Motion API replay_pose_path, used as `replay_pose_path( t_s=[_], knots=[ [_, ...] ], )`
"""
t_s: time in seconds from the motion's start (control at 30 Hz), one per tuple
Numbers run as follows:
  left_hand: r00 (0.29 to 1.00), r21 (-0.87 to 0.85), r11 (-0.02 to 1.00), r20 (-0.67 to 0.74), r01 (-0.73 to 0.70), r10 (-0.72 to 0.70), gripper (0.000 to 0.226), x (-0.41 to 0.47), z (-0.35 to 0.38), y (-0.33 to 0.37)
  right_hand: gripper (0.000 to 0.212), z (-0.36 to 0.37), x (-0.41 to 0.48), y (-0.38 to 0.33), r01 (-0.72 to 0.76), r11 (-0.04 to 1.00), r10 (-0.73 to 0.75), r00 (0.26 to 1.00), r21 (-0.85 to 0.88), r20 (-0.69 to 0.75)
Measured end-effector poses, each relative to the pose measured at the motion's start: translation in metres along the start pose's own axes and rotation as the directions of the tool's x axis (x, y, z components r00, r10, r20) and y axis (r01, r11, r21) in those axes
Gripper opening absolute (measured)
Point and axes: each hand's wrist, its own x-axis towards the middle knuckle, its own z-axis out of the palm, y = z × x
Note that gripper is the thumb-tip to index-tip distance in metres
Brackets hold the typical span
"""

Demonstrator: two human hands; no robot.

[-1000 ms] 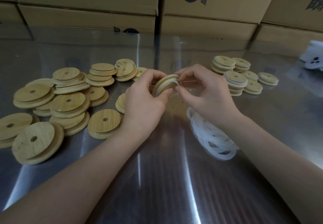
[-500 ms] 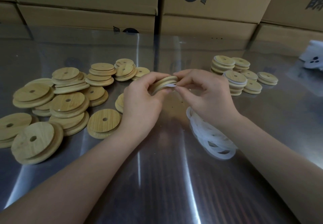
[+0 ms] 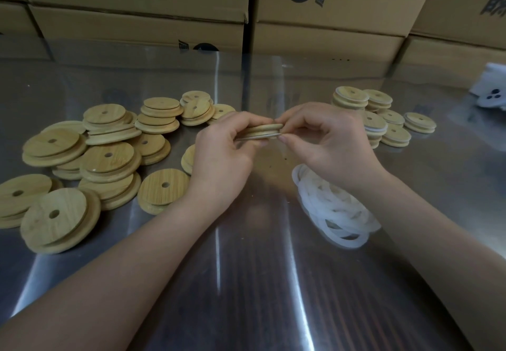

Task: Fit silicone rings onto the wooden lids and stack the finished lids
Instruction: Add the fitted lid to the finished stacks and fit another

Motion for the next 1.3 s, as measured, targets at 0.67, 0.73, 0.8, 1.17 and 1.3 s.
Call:
replay_pose_path(
  t_s=[0.67, 0.73, 0.8, 1.17, 1.3],
  knots=[
    [0.995, -0.042, 0.995, 0.005, 0.095, -0.095, 0.025, -0.002, 0.001, 0.004, 0.003, 0.001, -0.001, 0.001, -0.038, 0.999, 0.039, 0.999, -0.011, 0.011],
    [0.995, -0.048, 0.994, 0.009, 0.102, -0.102, 0.025, -0.002, 0.001, 0.004, 0.004, 0.002, -0.001, 0.001, -0.042, 0.999, 0.042, 0.999, -0.005, 0.006],
    [0.993, -0.064, 0.991, 0.010, 0.115, -0.114, 0.024, -0.002, 0.001, 0.004, 0.006, 0.002, -0.001, 0.001, -0.059, 0.998, 0.059, 0.998, 0.016, 0.010],
    [0.976, -0.219, 0.952, 0.024, 0.215, -0.215, 0.021, -0.002, 0.003, 0.007, 0.009, 0.005, -0.003, 0.005, -0.046, 0.998, 0.047, 0.998, 0.035, -0.034],
    [0.976, -0.249, 0.944, 0.066, 0.218, -0.208, 0.021, -0.003, 0.003, 0.008, 0.007, 0.007, -0.004, 0.007, 0.000, 0.999, 0.002, 0.999, 0.044, -0.053]
  ],
)
